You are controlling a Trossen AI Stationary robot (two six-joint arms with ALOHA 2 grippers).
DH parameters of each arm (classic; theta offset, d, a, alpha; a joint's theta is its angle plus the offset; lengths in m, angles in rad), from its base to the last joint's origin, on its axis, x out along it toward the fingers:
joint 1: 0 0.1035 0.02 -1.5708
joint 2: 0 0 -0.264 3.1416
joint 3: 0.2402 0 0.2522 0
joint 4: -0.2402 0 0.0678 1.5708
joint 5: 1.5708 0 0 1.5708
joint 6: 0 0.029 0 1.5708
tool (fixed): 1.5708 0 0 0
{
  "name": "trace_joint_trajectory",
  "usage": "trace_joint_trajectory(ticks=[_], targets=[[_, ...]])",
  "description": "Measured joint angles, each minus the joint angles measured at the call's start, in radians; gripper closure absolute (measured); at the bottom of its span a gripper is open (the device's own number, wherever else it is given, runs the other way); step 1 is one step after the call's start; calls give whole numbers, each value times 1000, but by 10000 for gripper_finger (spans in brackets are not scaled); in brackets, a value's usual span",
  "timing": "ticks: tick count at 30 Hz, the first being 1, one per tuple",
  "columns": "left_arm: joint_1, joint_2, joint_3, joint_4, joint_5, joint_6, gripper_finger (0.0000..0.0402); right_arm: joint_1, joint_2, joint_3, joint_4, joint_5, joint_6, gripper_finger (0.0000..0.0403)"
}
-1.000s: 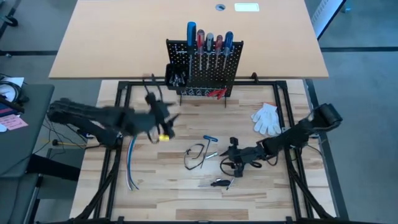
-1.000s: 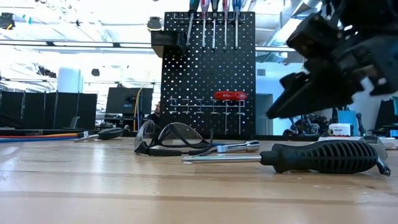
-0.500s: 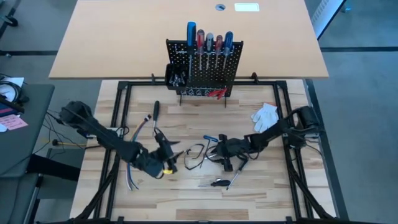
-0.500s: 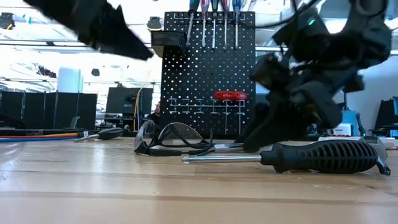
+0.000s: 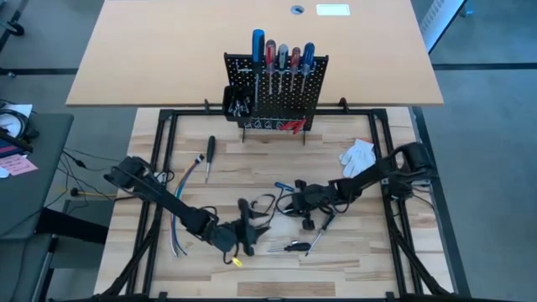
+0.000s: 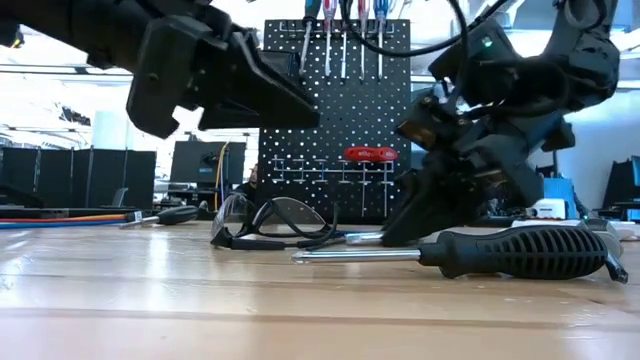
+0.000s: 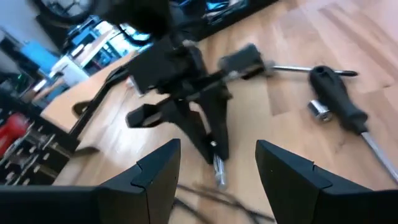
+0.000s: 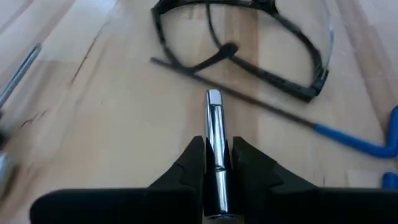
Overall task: Hang tools onto peg board
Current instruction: Put the silver extension bar into the black bin on the black pegboard
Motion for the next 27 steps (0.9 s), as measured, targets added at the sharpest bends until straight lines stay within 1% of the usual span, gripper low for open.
trace_joint_trajectory(ticks=[3, 8, 13, 19, 22, 27], targets=[[7, 46, 35, -1, 2, 59, 196, 22, -71, -6, -26, -18, 0, 343], [18, 117, 92, -3, 3, 174, 196, 76, -168, -2, 28, -17, 10, 343], [19, 164, 155, -5, 2, 242, 196, 111, -180, -3, 157, -15, 34, 343], [19, 172, 201, -20, -21, 249, 201, 124, -179, -3, 157, -8, 34, 343], [17, 172, 209, -20, -69, 239, 215, 123, -179, -3, 157, -6, 34, 343], [9, 172, 210, -18, -76, 260, 242, 123, -179, -3, 156, -6, 34, 343]])
